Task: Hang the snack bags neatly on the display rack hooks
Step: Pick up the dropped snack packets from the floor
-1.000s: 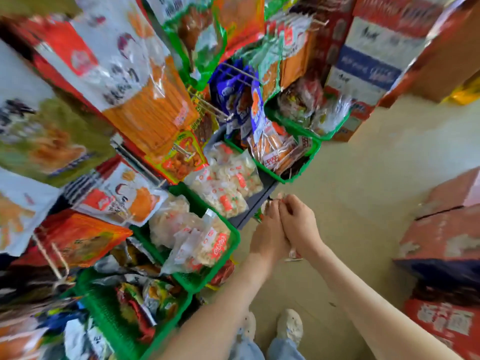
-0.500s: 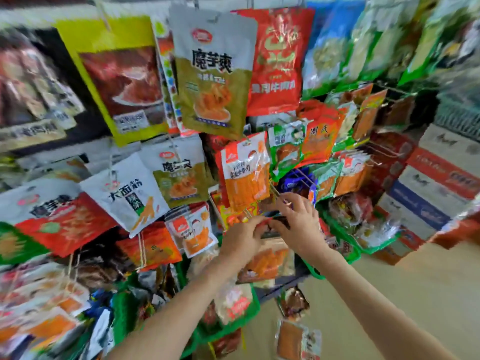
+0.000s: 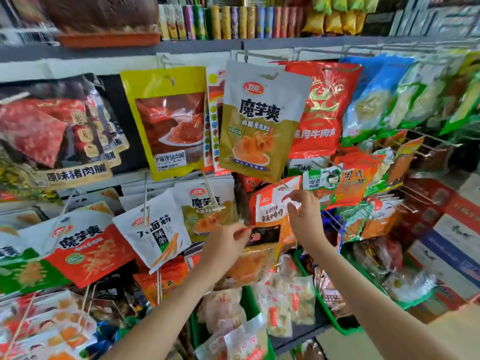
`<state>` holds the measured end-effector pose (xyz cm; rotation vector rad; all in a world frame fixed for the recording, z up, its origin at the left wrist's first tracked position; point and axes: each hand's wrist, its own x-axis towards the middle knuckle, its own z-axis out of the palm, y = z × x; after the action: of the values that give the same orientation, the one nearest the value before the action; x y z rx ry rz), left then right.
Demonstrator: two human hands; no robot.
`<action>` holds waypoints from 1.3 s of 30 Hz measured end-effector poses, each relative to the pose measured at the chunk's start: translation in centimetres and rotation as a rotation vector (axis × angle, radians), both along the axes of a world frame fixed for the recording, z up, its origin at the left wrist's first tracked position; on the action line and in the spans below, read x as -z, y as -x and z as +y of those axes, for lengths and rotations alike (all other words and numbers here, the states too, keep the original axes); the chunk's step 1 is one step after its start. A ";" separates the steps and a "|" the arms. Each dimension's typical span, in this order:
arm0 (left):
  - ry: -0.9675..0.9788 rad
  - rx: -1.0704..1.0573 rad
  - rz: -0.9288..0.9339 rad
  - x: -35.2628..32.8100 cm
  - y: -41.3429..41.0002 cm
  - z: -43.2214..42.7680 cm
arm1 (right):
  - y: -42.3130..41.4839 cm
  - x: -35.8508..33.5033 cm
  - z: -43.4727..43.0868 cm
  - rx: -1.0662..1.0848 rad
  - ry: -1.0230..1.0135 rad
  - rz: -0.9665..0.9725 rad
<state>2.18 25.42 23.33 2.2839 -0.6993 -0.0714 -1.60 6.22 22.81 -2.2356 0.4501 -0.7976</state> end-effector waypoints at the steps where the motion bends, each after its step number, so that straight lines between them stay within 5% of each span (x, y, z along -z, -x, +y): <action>1: -0.006 0.006 -0.007 0.0 -0.4 -0.1 | -0.7 0.0 -0.9 0.028 -0.060 0.022; 13: 0.012 -0.059 0.024 0.7 -0.8 1.1 | -4.6 -1.7 -4.4 -0.214 0.032 0.318; 39: -0.128 -0.148 0.119 0.2 1.0 -0.8 | -1.1 -2.6 -9.1 -0.337 0.232 0.402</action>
<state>1.16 24.64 23.11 2.4240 -0.4745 -0.1851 -0.48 -2.86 25.36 -2.6038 0.1579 -0.2312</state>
